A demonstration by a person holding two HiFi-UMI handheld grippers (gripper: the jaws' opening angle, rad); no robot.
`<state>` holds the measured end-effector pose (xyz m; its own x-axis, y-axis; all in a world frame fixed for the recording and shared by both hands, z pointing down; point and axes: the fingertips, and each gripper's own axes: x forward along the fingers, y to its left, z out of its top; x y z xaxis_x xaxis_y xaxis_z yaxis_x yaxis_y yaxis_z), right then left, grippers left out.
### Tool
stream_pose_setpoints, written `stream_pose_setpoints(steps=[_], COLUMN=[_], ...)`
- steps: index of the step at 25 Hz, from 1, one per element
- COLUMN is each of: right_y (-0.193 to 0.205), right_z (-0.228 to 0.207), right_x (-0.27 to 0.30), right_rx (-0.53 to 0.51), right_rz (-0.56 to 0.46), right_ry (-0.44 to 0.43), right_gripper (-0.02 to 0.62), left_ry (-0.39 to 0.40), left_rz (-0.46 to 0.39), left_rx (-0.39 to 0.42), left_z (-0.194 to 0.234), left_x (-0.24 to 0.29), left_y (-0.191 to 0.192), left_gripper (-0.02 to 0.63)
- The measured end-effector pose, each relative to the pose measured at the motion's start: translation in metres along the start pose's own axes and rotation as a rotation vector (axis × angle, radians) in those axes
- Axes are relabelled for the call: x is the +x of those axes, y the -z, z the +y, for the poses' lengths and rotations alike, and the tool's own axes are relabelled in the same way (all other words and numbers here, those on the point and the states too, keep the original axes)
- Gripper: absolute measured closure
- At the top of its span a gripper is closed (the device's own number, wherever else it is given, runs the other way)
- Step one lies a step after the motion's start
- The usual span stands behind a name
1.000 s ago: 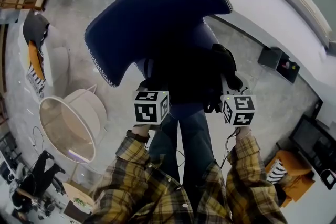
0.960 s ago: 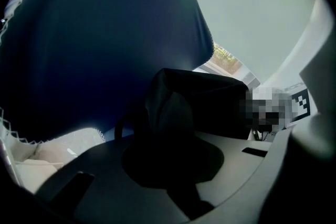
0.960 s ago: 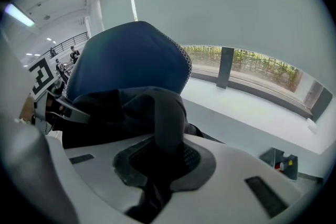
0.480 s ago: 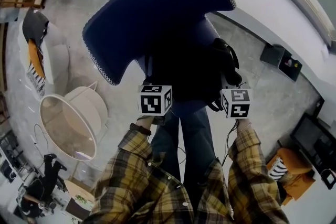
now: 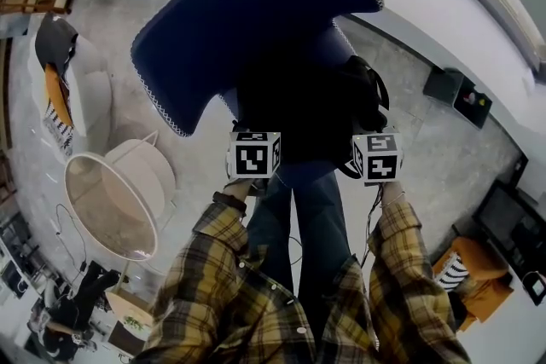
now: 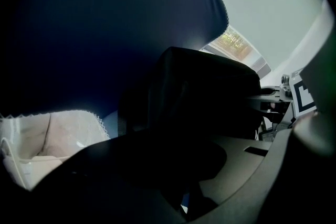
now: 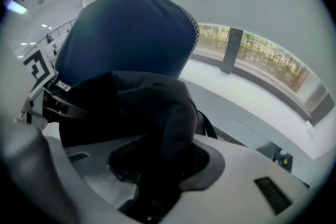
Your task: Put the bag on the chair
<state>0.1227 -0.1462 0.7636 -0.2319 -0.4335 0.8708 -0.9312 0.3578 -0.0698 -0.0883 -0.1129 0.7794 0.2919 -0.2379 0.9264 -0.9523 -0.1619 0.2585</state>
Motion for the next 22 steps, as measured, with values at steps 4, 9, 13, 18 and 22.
stream_pose_setpoints(steps=[4,9,13,18,22], right_y=[0.003,0.002,0.002,-0.001,-0.004], right_z=[0.005,0.011,0.012,0.007,0.001], right_x=[0.004,0.005,0.003,-0.003,-0.009], right_rx=[-0.043,-0.050,-0.062,-0.067,-0.062], right_rz=[0.023,0.018,0.014,-0.003,-0.024], right_ry=[-0.005,-0.024,-0.020,0.004,0.028], right_gripper=[0.412,0.372,0.352,0.337,0.331], left_ry=[-0.007,-0.015,-0.048,-0.060,-0.082], left_rz=[0.007,0.004,-0.005,-0.014,-0.031], left_rx=[-0.006,-0.013,-0.010,0.002,0.040], left_z=[0.007,0.012,0.017,0.018,0.017], left_x=[0.004,0.005,0.004,0.001,-0.003], left_y=[0.004,0.003,0.005,0.002,-0.003], left_gripper=[0.488,0.441,0.380,0.359,0.354])
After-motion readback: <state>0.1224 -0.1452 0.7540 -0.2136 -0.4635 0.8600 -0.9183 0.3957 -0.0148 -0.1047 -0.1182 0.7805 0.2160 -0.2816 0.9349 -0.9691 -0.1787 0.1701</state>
